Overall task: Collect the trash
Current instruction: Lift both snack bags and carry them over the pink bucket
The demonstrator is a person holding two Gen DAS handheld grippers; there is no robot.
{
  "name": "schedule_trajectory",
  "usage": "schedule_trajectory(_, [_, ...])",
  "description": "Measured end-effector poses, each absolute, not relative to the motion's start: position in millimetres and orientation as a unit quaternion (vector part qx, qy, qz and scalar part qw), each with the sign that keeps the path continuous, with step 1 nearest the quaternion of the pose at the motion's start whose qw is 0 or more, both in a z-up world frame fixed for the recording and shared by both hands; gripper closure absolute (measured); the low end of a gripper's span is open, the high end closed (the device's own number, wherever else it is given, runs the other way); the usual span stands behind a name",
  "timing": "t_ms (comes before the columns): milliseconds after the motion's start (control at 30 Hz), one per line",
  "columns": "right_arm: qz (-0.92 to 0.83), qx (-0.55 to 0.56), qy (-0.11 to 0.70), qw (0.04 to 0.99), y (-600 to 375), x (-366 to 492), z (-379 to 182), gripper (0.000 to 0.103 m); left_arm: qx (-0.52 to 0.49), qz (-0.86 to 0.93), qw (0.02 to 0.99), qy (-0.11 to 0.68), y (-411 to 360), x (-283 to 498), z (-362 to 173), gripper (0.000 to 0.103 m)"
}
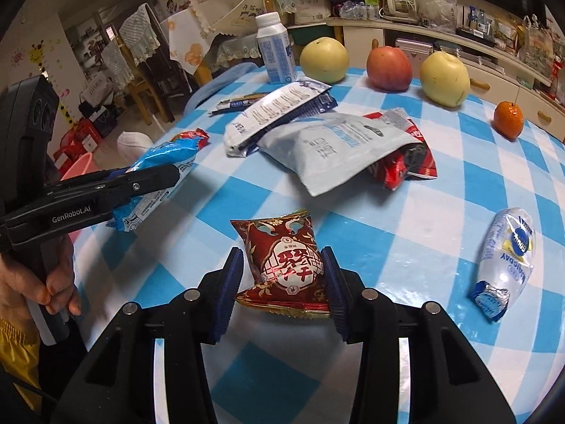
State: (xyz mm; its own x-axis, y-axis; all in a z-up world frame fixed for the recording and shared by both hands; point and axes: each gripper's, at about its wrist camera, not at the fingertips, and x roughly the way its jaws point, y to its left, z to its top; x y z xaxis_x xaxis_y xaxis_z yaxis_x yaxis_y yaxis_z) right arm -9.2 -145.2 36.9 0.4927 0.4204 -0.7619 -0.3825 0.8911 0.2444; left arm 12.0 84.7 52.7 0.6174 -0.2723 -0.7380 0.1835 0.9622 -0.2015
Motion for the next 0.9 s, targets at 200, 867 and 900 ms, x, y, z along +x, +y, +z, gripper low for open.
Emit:
schedule_trajectory(200, [0.242,0.05,0.45,0.858,-131.7,-11.4,41.1,0.056,-0.059,-0.111,0.908,0.4,106.5,5.2,68.7,0.06])
schedule_trajectory(867, [0.334,0.046,0.422,0.842,-0.4,-48.1,82.6,0.056,-0.138,-0.008,0.928,0.346,224.6,-23.6,115.1,0.06])
schedule_trajectory(900, [0.339,0.045,0.421,0.84,8.4,-49.5,84.1,0.056,-0.142,0.002,0.929,0.343,234.1,-26.8,117.2,0.06])
